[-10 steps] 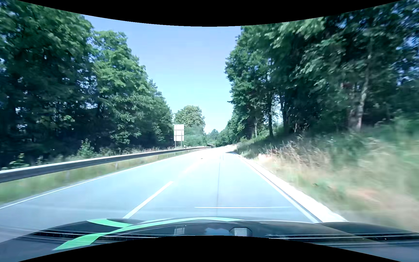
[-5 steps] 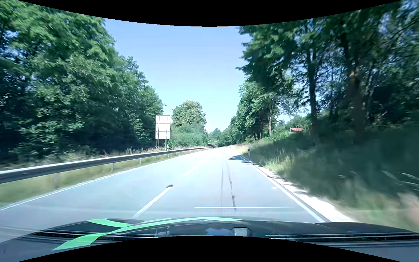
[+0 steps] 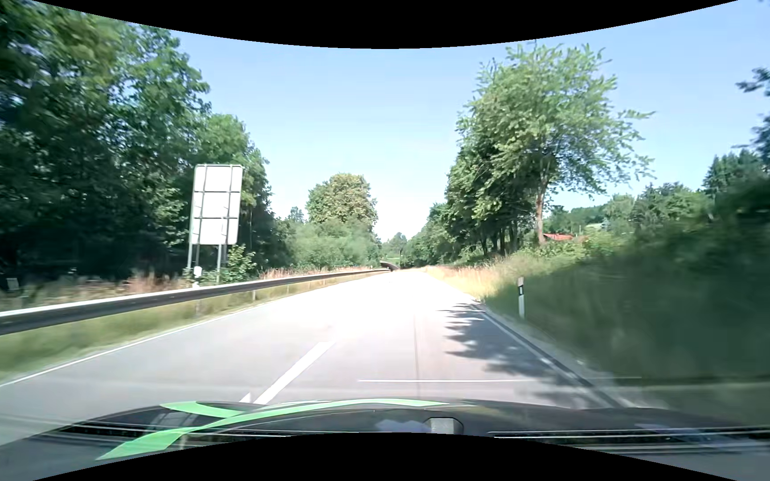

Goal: Follow the waypoints while adhering to traffic rules and regulations

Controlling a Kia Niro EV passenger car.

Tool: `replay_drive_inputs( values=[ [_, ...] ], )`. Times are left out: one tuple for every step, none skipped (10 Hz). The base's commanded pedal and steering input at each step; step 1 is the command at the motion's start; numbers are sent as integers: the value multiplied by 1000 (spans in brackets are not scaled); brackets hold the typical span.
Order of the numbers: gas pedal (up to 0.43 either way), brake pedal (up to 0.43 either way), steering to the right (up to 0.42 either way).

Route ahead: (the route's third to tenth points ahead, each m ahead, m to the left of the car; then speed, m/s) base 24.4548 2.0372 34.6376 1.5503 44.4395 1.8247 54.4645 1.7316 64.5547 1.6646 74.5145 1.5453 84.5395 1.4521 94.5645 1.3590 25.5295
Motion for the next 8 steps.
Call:
replay_drive_inputs(
  values=[
    [260,0,0],
    [260,0,0],
    [260,0,0],
    [260,0,0],
    [248,0,1],
    [248,0,1],
    [240,0,3],
    [228,0,2]
  ],
)
